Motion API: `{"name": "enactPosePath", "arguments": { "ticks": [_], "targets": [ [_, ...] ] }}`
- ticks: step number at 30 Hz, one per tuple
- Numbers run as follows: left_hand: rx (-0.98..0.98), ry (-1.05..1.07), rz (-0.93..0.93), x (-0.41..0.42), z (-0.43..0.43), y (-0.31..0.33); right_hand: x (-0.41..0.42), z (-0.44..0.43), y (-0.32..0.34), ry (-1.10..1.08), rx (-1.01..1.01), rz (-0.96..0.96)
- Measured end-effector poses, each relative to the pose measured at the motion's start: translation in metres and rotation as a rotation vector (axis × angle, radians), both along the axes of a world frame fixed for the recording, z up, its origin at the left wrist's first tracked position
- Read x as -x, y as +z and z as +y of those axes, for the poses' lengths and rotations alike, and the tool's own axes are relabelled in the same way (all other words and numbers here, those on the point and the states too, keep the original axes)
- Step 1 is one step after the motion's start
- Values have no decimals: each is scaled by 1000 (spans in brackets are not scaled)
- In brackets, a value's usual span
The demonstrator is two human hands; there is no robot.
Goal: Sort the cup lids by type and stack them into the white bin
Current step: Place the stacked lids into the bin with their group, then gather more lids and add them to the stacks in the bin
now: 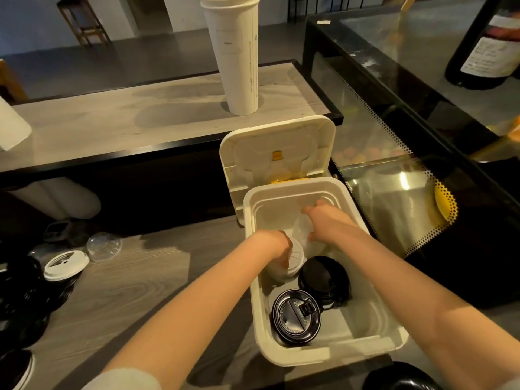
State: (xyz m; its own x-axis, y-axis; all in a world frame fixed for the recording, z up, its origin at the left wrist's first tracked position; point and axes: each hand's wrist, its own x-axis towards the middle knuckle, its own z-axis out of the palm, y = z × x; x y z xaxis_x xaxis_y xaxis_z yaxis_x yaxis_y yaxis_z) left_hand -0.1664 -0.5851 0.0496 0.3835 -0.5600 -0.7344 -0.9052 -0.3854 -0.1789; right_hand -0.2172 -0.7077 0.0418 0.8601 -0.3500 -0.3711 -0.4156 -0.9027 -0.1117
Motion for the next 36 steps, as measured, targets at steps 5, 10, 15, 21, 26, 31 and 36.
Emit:
{"name": "enactPosePath", "arguments": {
  "ticks": [5,10,15,21,26,31,36],
  "targets": [
    [-1,1,-8,0,0,-2,0,10,0,-21,45,-18],
    [-25,31,5,-1,-4,0,-2,9,5,-27,25,13],
    [198,46,-15,-2,12,18,4,7,11,-80,-44,-37],
    [804,189,4,-13,62,50,2,16,37,-64,-106,-292],
    [984,348,-182,-26,127,67,-5,58,67,115,-126,-505],
    [931,508,-289,-39,202,65,-19,123,77,309,-221,-469],
    [916,666,-232,-52,280,42,-37,200,63,413,-266,-405]
  ]
}}
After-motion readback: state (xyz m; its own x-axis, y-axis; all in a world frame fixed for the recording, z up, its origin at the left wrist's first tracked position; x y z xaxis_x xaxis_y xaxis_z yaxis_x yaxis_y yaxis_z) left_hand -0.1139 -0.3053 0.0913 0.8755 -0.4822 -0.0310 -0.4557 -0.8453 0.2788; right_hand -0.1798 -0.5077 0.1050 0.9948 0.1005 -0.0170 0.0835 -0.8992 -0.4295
